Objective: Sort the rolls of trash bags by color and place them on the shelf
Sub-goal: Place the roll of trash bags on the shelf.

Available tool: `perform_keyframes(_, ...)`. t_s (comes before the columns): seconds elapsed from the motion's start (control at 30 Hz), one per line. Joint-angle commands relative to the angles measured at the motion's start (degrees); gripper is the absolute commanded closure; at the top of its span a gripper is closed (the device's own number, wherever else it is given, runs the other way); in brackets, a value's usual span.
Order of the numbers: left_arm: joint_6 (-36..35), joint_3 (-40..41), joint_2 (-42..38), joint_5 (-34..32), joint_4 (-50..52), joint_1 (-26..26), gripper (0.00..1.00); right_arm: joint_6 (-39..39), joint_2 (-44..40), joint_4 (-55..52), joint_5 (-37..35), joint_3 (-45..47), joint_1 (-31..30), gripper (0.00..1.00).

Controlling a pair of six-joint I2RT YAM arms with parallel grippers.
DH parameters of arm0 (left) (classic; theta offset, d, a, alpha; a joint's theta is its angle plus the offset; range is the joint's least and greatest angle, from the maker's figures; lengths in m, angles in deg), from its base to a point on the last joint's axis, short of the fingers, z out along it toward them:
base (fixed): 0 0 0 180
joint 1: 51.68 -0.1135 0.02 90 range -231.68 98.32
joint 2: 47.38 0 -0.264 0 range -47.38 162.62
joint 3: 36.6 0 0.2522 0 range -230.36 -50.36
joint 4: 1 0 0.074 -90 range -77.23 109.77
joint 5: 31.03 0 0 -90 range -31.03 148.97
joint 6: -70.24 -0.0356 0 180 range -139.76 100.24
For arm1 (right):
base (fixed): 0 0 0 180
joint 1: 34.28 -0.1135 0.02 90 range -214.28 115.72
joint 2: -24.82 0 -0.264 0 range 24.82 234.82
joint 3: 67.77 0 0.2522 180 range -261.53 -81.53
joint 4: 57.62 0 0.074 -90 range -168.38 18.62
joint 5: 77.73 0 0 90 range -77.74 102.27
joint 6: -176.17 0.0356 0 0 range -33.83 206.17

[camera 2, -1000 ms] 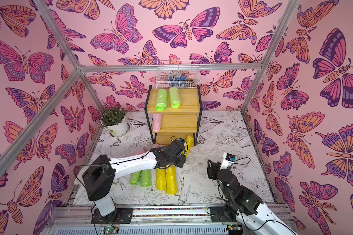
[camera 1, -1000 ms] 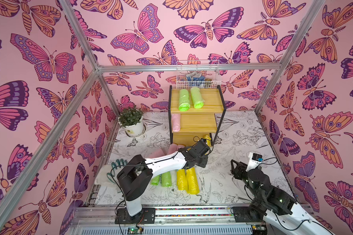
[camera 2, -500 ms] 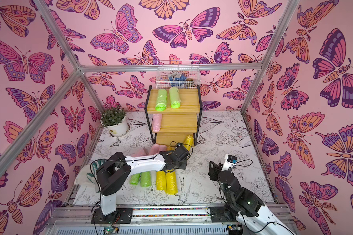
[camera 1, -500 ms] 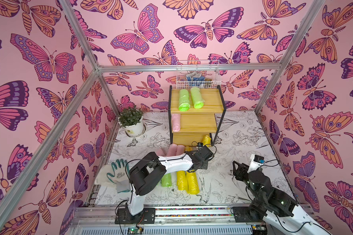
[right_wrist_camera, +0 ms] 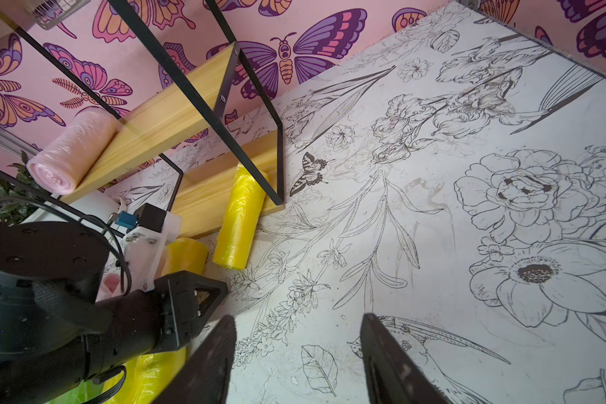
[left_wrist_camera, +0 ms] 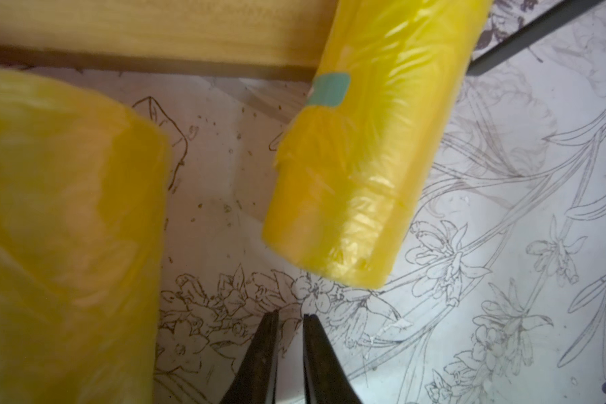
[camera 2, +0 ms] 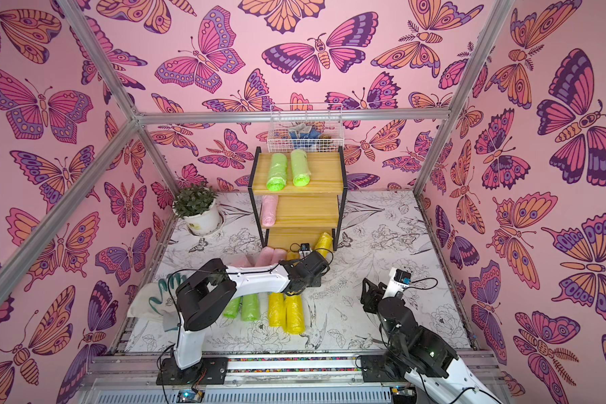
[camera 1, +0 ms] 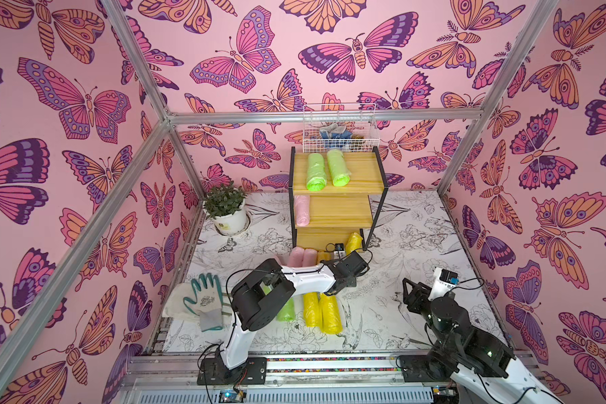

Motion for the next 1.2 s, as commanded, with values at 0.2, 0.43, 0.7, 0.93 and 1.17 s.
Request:
perform_keyframes(0.2, -8.3, -5.5, 5.1, 1.3, -8.6, -0.6, 0.81, -0.2, -1.6, -3.0, -2.8, 0.1, -0.2, 0.4)
perform_keyframes(0.43, -13.3, -8.3, 6.7, 0.0, -10.1, -1.3, 0.81, -1.2, -2.6, -4.4, -3.3, -0.2, -0.2, 0.39)
perform_keyframes(0.7, -18.6, -9.7, 6.2, -5.9, -12.5, -2.5, 0.8, -2.0, -5.2, -7.3, -3.5, -0.5, -0.2, 0.39)
perform_keyframes(0.93, -22.5, -12.4, 7.0, -9.6, -12.4, -3.1, 0.76, -3.8, -5.5, -8.5, -2.8, -1.6, -0.2, 0.35)
perform_keyframes(1.17, -22.6, -6.3, 0.4, -9.4, -14.7, -1.9, 0.38, -4.7, 1.8, -9.6, -0.8, -4.6, -0.2, 0.26)
